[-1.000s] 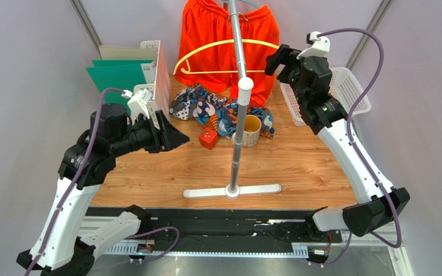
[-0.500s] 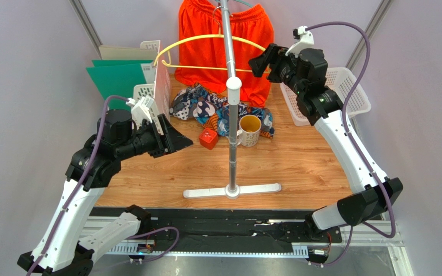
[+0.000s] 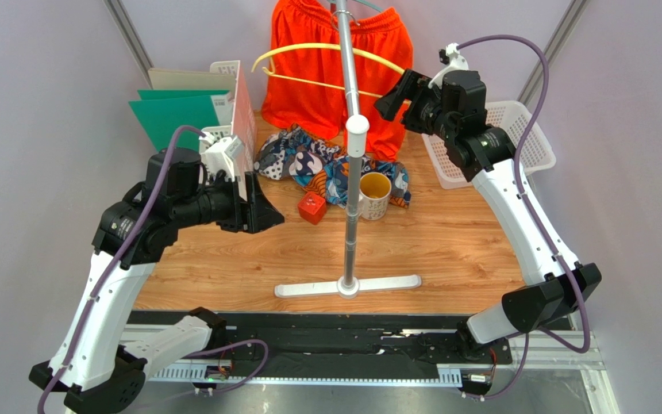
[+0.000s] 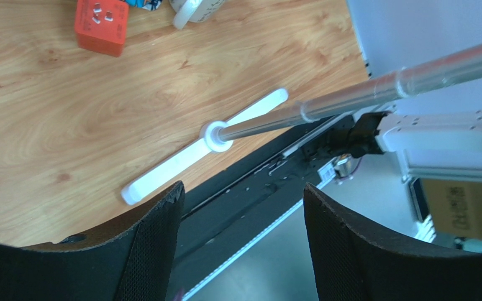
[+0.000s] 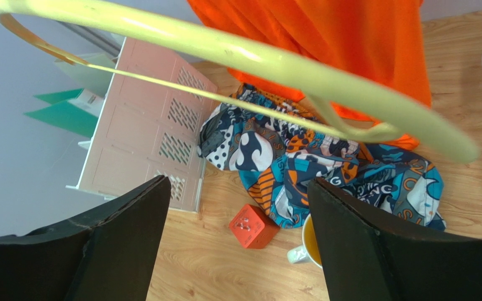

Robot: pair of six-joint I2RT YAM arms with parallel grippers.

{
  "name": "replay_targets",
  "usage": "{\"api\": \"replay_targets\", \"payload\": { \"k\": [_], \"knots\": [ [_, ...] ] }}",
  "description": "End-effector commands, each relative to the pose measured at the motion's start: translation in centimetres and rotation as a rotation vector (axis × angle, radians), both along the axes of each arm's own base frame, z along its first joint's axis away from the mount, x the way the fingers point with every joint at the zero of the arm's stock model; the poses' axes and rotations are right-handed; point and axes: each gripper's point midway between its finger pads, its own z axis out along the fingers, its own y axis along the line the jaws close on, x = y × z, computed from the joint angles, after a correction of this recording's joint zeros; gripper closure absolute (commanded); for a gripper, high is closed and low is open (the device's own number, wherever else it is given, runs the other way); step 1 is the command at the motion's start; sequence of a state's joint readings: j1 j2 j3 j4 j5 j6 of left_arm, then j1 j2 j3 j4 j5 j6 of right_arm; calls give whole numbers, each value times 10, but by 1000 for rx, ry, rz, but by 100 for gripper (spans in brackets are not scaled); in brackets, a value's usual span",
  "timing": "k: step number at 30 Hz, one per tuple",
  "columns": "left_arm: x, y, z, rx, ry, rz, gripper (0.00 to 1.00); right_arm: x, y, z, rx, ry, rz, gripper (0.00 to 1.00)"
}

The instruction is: Remove the shorts from the hanger

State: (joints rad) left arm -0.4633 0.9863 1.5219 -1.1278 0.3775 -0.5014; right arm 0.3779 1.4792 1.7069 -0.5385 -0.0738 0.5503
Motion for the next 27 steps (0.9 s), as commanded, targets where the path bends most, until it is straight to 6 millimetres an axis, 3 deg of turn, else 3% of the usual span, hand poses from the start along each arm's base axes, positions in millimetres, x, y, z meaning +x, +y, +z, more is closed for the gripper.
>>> {"api": "replay_targets", "payload": {
  "k": [1, 2, 4, 7, 11, 13, 14, 16, 22, 27],
  "knots": [
    [2, 4, -4, 74, -63, -60, 26, 21, -15, 17, -3, -41, -116, 15],
    [5, 0, -5, 63, -42, -62, 26, 22, -12, 26, -5, -62, -101, 16],
    [3, -12, 5, 7, -46, -120, 27, 27, -9, 23, -38, -68, -80, 16],
    [11, -8, 7, 28, -68, -81, 27, 26, -2, 13, -102, -94, 0, 15],
    [12, -5, 11, 29, -85, -54, 26, 24, 8, -41, -124, -79, 69, 16],
    [12, -3, 15, 31, -81, -45, 25, 28, 12, -47, -108, -104, 81, 18],
    [12, -4, 18, 30, -85, -45, 25, 28, 15, -63, -119, -89, 95, 18],
    [14, -4, 21, 33, -87, -46, 26, 29, 24, -67, -133, -129, 129, 18],
    [13, 2, 19, 86, -78, -52, 26, 52, 31, -121, -225, -73, 135, 17],
    [13, 7, 19, 127, -79, -56, 26, 63, 44, -151, -317, -109, 186, 18]
  ]
}}
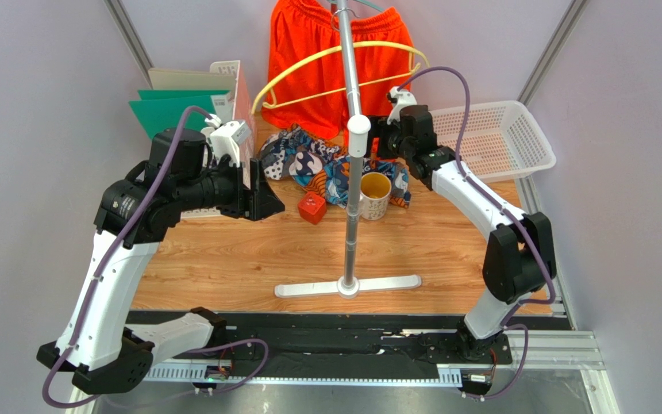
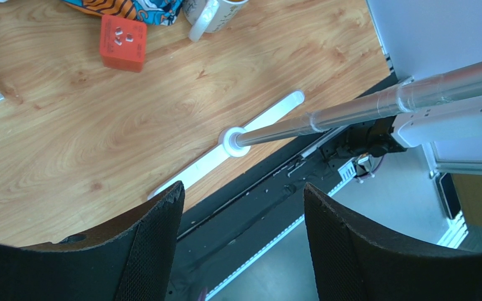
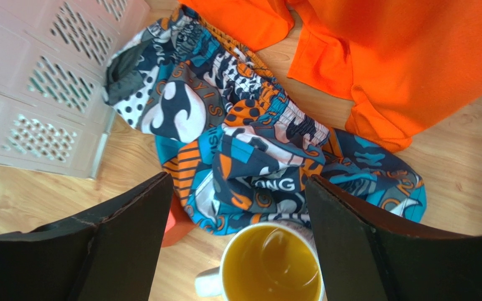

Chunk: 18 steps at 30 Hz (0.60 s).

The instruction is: Remove the shorts from the hanger

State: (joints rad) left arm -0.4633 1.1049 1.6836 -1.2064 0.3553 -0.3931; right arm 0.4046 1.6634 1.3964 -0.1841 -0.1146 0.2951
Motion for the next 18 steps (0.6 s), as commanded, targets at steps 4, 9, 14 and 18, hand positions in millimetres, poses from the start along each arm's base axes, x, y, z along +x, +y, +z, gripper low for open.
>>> {"api": "replay_targets", "payload": {
  "k": [4, 9, 14, 18],
  "knots": [
    [-3, 9, 3, 59, -26, -14, 26, 30, 22, -16, -87, -121, 68, 15],
    [-1, 9, 3, 69, -30, -18, 25, 49, 44, -48, -138, -60, 150, 10],
    [0, 10, 2, 79, -35, -15, 25, 54, 57, -74, -195, -49, 182, 2],
    [0, 13, 0, 89, -38, -9, 25, 50, 62, -98, -246, -17, 197, 0]
  ]
}}
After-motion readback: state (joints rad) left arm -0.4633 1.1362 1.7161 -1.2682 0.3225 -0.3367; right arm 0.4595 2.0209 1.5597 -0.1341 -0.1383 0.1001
